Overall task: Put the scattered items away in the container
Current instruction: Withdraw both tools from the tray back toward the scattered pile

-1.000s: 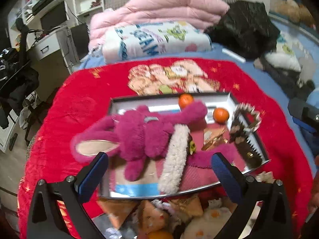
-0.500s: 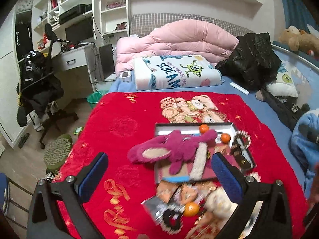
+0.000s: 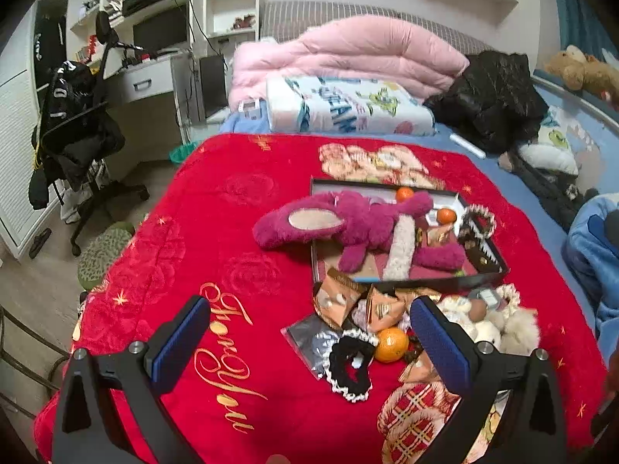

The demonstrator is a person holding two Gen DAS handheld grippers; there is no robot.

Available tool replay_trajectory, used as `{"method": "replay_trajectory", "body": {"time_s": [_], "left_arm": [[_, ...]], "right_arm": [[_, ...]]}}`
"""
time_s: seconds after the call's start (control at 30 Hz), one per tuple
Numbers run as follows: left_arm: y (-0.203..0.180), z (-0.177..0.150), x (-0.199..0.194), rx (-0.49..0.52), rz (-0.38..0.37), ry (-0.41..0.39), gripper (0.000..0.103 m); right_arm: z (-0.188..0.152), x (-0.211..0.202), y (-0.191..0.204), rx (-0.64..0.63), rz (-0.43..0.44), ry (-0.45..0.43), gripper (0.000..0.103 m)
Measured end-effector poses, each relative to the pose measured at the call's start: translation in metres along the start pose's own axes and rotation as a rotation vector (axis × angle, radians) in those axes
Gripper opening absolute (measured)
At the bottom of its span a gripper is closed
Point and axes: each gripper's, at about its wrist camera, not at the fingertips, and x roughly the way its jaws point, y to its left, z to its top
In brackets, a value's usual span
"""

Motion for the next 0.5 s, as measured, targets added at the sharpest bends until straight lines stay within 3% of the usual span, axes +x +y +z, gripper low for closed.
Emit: {"method": "replay_trajectory", "body": {"time_s": [0.2,0.33,0.43,0.5], "left_arm": [[-0.003,-0.004,0.021,0.024,0.05,0.042,0.103],[-0.002,-0.002,0.033,0.006,0.039,0.063,0.103],[-0.005,-0.007,0.047,0.013,0.04,0.103,0.103],[-0.007,-0.013,0.056,0.028,0.052,0.128,0.103]], "right_arm": [[-0.02,0.017,0.007,-0.07,0.034,0.072,0.103],[-0.036,0.038,-0.001,-0.047,0.058,0.146,0.102],[-0.046,0.054,-0.011,-0.007,0.07,0.21,0.089],[-0.054,0.064,-0.017,0.005,0.062,0.256,0.087]]}}
